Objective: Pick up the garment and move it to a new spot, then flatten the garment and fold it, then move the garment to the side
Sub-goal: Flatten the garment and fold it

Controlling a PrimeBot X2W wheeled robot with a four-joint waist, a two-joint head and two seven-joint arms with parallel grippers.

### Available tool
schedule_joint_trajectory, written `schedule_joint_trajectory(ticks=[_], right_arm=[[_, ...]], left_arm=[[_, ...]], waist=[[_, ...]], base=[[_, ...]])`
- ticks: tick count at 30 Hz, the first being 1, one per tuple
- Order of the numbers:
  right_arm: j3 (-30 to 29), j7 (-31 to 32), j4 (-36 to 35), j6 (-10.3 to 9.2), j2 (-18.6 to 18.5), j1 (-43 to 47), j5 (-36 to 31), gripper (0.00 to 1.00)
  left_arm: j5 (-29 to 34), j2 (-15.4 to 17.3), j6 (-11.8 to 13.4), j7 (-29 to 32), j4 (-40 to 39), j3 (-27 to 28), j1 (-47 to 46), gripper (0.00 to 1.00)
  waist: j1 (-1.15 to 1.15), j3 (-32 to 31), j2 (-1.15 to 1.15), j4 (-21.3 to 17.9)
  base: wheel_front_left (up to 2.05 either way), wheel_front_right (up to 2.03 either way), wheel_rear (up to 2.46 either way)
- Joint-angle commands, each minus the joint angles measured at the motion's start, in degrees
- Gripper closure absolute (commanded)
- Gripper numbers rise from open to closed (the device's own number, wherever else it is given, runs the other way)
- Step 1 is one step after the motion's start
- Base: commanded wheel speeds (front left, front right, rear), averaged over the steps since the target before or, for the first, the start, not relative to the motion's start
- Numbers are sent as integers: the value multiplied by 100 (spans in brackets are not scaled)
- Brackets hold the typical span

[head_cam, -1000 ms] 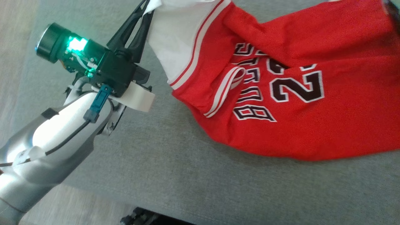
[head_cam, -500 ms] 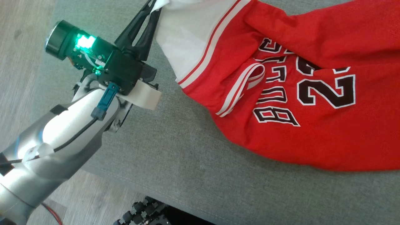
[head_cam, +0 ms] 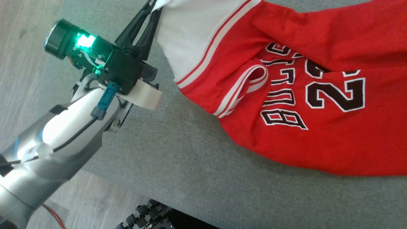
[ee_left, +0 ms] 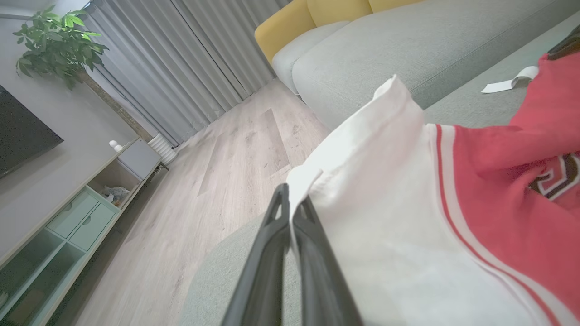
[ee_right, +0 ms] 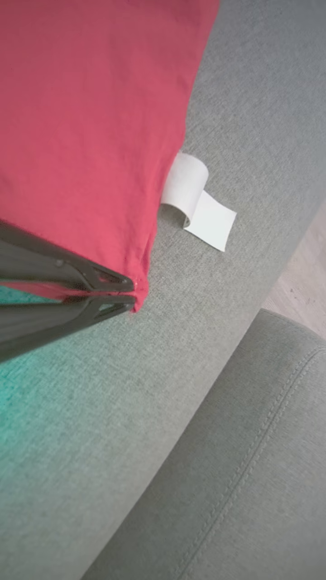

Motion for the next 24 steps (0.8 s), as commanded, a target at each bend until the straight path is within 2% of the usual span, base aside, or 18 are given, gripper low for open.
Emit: schedule_joint_trajectory(ticks=[1,11,18,24], right_arm=[[42,-143,-118,-5,-193,47,-94,100],[-205,-1930,412,-5,251,-463,-439,100],[-366,-2915,495,-5,439,-397,-300,100],[-679,-3340,290,-5,461,-19,-200,100]], left_arm=[[-43,269,19,-38,-41,305,-239,100],[364,646,-111,-195,39,468,-651,100],[661,1003,-277,-221,-302,799,-998,100],[899,1375,-337,-222,-647,1044,-971,100]], waist=[[0,-17,0,-14],[0,-466,0,-501],[0,-1094,0,-1157],[0,-1736,0,-1788]], base=[[0,0,0],[0,0,0],[0,0,0],[0,0,0]])
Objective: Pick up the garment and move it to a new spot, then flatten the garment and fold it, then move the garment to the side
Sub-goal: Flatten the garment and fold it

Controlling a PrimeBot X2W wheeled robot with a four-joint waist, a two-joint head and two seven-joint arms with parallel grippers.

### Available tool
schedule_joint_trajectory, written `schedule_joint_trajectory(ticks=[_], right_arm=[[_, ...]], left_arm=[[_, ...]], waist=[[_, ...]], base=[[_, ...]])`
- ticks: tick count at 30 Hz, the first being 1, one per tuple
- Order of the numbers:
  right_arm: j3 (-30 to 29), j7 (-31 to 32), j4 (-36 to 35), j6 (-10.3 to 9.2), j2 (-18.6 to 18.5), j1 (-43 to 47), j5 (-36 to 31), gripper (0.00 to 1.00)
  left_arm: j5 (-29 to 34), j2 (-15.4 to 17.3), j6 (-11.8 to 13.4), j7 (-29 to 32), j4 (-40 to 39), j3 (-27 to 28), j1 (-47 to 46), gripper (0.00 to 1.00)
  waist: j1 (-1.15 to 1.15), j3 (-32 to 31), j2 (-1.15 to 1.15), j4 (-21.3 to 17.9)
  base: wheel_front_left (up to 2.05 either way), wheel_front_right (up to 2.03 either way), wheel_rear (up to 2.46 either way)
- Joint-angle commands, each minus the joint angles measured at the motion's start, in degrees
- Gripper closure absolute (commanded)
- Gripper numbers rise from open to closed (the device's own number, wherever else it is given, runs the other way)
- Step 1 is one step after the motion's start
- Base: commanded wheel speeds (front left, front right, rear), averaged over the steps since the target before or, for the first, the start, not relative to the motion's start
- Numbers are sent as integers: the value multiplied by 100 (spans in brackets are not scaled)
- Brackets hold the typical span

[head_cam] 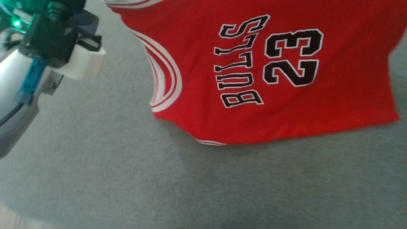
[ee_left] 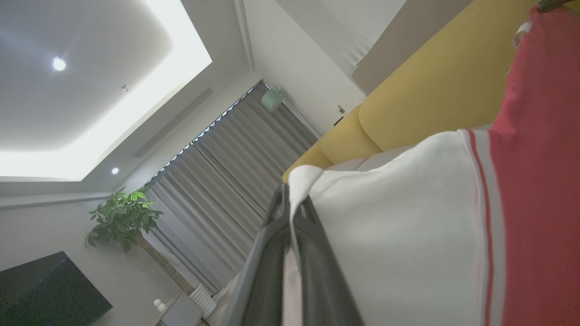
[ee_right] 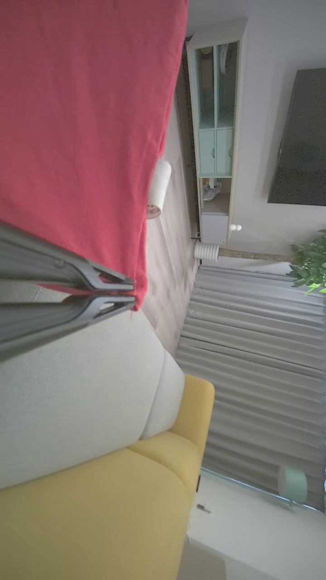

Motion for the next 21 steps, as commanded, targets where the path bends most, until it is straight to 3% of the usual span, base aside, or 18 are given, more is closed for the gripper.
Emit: schedule_joint_trajectory(ticks=[1,10,21], right_arm=[[-163,-83,-153,-5,-148,269,37,100],[-1080,-160,-961,-5,-116,1081,-107,100],[-1951,51,-1750,-5,-270,1412,-276,100]], left_arm=[[47,356,-7,-20,-140,370,-190,100],[-72,945,-201,-5,-565,543,101,100],[-355,1075,-217,120,-1000,842,-185,100]], waist=[[1,-560,0,-536],[1,-1471,0,-1425],[1,-1870,0,-1742]], base=[[0,0,0],[0,0,0],[0,0,0]])
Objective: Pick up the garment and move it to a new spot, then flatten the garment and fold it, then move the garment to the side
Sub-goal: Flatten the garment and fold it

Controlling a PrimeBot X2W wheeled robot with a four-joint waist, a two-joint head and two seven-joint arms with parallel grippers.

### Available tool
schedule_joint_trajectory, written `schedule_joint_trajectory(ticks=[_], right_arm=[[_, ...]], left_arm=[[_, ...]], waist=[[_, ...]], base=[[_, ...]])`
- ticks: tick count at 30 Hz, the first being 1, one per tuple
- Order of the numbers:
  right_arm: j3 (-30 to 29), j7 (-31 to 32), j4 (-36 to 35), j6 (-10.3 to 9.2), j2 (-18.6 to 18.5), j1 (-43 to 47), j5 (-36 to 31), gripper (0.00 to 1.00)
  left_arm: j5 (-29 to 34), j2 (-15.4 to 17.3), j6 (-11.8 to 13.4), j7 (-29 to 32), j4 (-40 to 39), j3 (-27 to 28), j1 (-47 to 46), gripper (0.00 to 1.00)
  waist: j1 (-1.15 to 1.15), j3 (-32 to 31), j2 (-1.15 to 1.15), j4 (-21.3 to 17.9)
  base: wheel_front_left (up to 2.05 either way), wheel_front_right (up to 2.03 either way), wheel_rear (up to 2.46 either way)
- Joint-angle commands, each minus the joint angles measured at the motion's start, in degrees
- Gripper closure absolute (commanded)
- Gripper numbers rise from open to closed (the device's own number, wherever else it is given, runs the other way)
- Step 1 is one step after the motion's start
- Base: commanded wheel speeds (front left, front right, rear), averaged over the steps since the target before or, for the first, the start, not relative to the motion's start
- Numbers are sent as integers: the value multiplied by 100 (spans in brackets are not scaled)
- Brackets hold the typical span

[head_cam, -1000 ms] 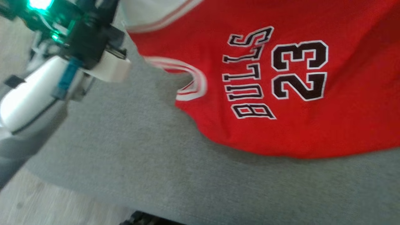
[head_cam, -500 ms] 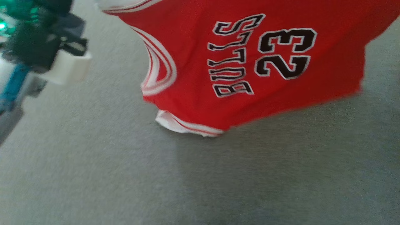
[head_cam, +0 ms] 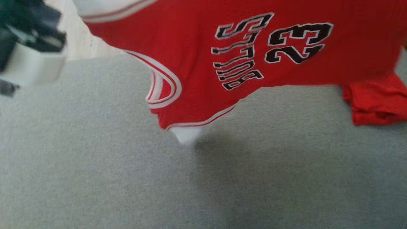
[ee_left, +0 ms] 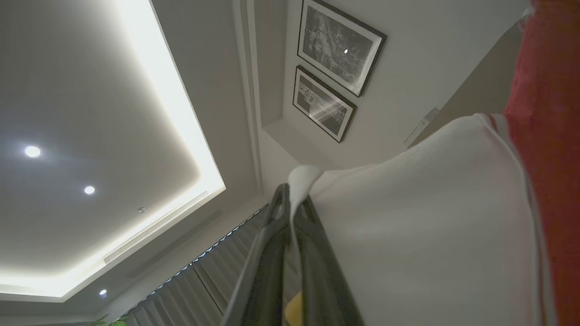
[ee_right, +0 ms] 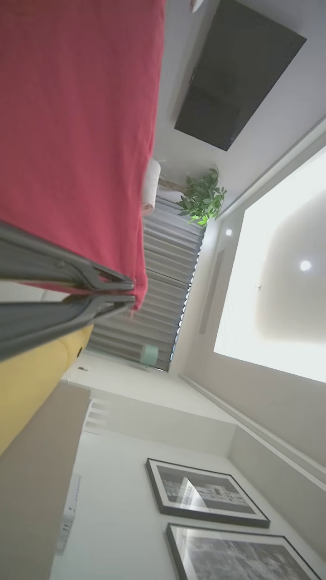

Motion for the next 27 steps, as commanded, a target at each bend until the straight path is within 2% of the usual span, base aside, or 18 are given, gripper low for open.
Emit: schedule_joint_trajectory(ticks=[1,7,9,16,21,24,27], right_arm=[[-128,84,-130,-5,-227,83,-45,100],[-284,316,-7,-5,-92,-180,-254,100],[-167,524,174,-5,171,-443,-386,100],[154,868,808,-5,825,-1340,-765,100],[72,616,1475,-5,1282,-2125,-1277,100],[-114,282,1791,-5,1464,-2573,-1732,100],[-174,80,2013,-5,1575,-2791,-2117,100]], left_arm=[[-42,235,8,54,-62,442,-482,100],[-269,-116,-353,95,300,531,-1099,100],[-312,-328,-647,108,782,447,-1404,100],[-169,-847,-1238,30,2238,266,-2270,100],[157,-1205,-1234,-74,3008,394,-3042,100],[401,-1333,-1179,-84,2928,607,-3373,100],[538,-1351,-1190,-85,2660,827,-3295,100]], waist=[[2,-78,-1,-79],[2,226,-1,49],[2,505,-1,117],[2,1473,-1,302],[2,1980,-1,409],[2,2177,-1,466],[2,2311,-1,538]], base=[[0,0,0],[0,0,0],[0,0,0],[0,0,0],[0,0,0],[0,0,0],[0,0,0]])
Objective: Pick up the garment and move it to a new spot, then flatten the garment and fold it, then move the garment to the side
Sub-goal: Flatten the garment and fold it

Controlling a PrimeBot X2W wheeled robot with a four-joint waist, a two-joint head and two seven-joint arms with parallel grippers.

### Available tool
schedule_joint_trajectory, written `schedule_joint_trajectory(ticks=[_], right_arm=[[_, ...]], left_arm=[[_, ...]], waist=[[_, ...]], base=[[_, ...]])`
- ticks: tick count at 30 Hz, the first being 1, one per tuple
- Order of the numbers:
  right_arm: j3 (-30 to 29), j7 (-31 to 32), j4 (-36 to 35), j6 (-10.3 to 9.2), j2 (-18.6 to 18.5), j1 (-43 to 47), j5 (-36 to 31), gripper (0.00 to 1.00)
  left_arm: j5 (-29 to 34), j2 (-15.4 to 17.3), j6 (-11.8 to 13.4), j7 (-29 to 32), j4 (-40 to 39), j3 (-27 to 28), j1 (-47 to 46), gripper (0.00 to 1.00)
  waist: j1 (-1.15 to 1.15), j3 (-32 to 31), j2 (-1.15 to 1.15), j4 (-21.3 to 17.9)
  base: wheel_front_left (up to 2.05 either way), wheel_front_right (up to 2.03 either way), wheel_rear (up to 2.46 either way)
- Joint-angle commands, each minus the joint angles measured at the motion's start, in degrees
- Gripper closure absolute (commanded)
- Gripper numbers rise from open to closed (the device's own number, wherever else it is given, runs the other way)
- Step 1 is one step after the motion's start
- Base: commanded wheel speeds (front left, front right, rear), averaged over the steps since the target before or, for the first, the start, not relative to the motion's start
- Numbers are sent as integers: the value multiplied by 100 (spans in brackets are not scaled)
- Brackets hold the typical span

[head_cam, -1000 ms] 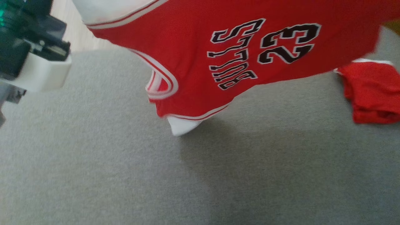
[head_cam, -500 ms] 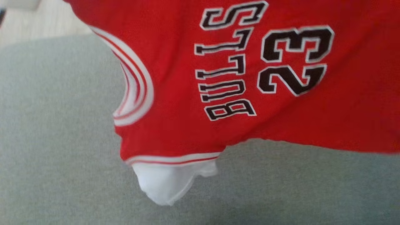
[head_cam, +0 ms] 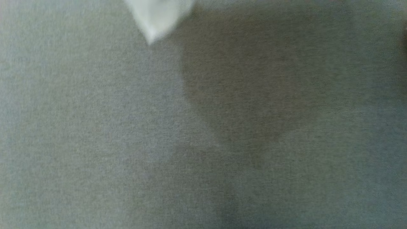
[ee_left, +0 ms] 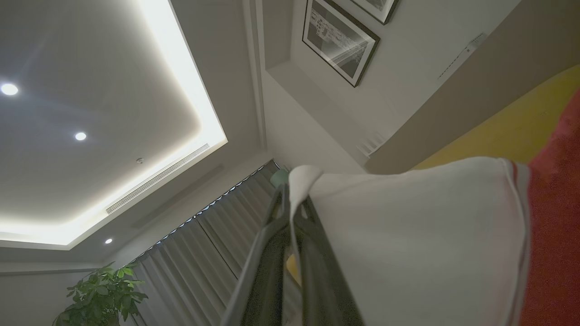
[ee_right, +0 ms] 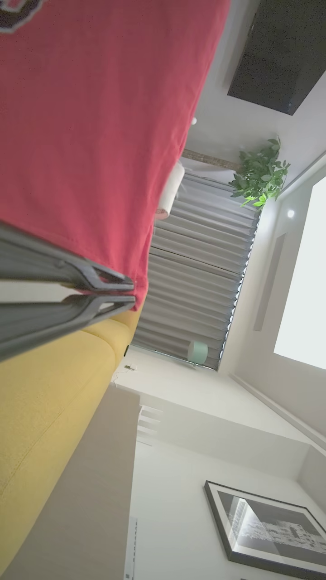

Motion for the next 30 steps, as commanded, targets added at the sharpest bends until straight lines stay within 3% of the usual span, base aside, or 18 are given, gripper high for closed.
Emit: schedule_joint_trajectory(ticks=[1,9,14,22,30], right_arm=[[-52,-75,-44,-5,24,-45,-165,100],[-103,-232,276,-5,237,378,-454,100],[-238,-270,348,-5,356,1222,-390,100],[-950,-277,-438,-5,466,3442,-323,100],[-1576,-278,-1455,-5,787,5871,-398,100]], left_arm=[[89,230,20,-15,-194,325,-107,100],[323,393,8,-16,-945,610,1077,100],[386,551,37,-16,-1619,783,2394,100],[418,962,54,-17,-2529,931,4940,100],[462,1138,208,-17,-3021,781,7061,100]], waist=[[-2,207,0,135],[-2,477,0,264],[-2,362,0,276],[-2,-352,0,144],[-2,-861,0,51]], base=[[0,0,0],[0,0,0],[0,0,0],[0,0,0],[0,0,0]])
